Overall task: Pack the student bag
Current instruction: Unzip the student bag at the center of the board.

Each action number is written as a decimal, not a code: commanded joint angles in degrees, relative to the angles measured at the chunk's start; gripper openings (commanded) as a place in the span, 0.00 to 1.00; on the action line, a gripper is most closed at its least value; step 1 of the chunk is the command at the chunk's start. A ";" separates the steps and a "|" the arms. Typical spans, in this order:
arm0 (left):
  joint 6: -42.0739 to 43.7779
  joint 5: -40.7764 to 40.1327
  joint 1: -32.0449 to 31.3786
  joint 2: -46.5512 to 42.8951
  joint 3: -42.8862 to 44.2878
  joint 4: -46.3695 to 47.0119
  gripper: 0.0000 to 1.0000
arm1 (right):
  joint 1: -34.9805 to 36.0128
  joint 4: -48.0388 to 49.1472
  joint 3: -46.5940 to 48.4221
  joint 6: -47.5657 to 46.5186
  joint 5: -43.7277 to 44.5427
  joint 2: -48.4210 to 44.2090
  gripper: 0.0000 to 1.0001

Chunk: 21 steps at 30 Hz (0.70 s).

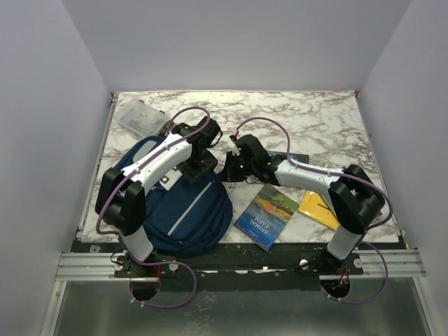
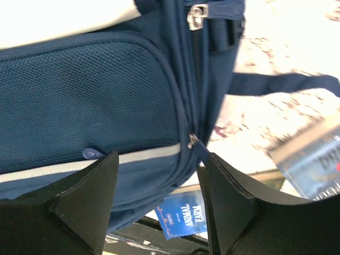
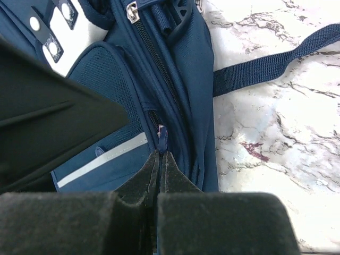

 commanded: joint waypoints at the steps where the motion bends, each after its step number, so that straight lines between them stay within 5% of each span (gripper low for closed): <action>1: -4.08 -2.15 0.73 6.18 4.16 -11.00 0.67 | 0.03 0.62 -0.44 -1.77 -0.95 -1.98 0.00; 9: -2.89 -4.37 2.94 10.23 5.34 -8.08 0.65 | -0.08 1.89 -3.47 -1.65 -0.95 -4.11 0.00; 15: -0.98 -2.84 2.96 11.51 4.89 -5.19 0.74 | -0.09 2.78 -4.60 -2.07 -2.22 -4.20 0.00; 21: 2.70 -0.82 2.96 12.22 2.10 0.74 0.67 | -0.11 3.24 -4.88 -2.25 -2.71 -4.30 0.00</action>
